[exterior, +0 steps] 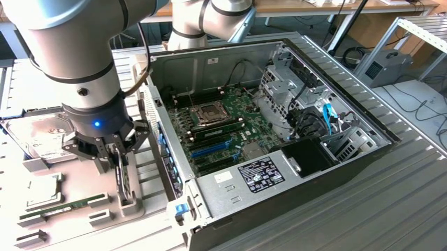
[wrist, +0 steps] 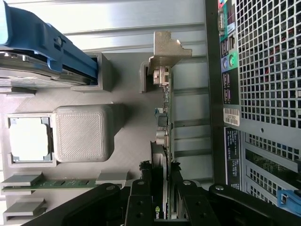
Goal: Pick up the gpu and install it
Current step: 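Pick up the gpu and move the gpu toward the slot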
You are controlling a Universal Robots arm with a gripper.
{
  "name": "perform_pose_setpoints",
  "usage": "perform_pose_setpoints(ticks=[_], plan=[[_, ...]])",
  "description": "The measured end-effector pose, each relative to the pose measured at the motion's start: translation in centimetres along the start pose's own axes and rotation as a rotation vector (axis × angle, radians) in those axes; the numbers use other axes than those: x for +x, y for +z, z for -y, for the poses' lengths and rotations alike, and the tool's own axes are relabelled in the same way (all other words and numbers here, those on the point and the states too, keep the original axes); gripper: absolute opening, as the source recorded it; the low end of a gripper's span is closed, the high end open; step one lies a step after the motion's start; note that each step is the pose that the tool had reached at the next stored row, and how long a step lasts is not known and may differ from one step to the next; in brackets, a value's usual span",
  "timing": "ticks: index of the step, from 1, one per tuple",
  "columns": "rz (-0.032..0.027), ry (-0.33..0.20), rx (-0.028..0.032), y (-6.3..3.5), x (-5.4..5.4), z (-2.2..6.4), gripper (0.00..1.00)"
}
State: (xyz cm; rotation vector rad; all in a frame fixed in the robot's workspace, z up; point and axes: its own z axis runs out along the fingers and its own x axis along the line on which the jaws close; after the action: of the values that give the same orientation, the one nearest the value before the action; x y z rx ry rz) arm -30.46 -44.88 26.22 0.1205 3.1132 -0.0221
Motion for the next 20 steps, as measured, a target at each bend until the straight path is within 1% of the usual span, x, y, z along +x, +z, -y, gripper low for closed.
perform_pose_setpoints(ticks=[3, 20], plan=[[0.0001, 0.0, -0.0001, -0.26, -0.01, 0.0, 0.26], [0.0001, 0.0, 0.0, -0.58, -0.02, 0.01, 0.26]])
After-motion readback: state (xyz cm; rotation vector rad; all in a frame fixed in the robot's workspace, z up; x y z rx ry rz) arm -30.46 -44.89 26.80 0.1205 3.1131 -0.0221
